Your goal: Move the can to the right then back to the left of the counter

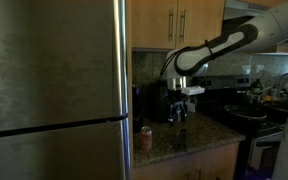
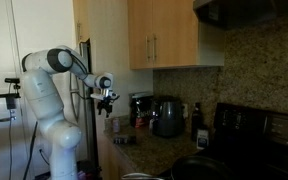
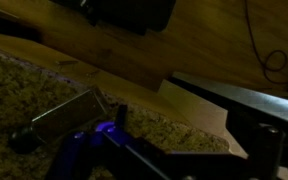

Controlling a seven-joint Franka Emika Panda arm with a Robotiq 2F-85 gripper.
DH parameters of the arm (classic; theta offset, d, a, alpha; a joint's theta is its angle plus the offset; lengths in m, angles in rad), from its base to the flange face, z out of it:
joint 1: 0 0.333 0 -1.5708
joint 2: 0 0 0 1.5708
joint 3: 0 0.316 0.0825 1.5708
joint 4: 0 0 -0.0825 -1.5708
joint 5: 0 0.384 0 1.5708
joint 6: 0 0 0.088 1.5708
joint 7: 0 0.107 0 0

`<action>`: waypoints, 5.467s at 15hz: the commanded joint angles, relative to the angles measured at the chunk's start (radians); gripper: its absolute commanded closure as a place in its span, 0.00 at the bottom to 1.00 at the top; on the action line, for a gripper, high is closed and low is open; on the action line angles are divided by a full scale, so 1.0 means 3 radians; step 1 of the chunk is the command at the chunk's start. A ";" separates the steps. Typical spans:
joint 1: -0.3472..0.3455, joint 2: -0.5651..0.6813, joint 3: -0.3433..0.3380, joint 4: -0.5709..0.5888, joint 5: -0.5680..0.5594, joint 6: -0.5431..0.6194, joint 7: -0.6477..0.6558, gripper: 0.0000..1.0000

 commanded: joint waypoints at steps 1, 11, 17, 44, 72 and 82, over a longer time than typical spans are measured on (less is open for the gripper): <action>-0.0026 0.0213 0.0038 -0.0144 -0.0061 0.0714 0.0140 0.00; 0.0018 0.0464 0.0054 -0.0138 -0.0270 0.1219 0.0460 0.00; -0.0020 0.0931 0.0125 0.0447 -0.0542 0.1667 0.0665 0.00; 0.0305 0.1452 -0.0153 0.1099 -0.1021 0.0982 0.1251 0.00; 0.0338 0.1806 -0.0218 0.0669 -0.0857 0.1807 0.1070 0.39; 0.0365 0.1818 -0.0336 0.0594 -0.1362 0.2117 0.0965 0.00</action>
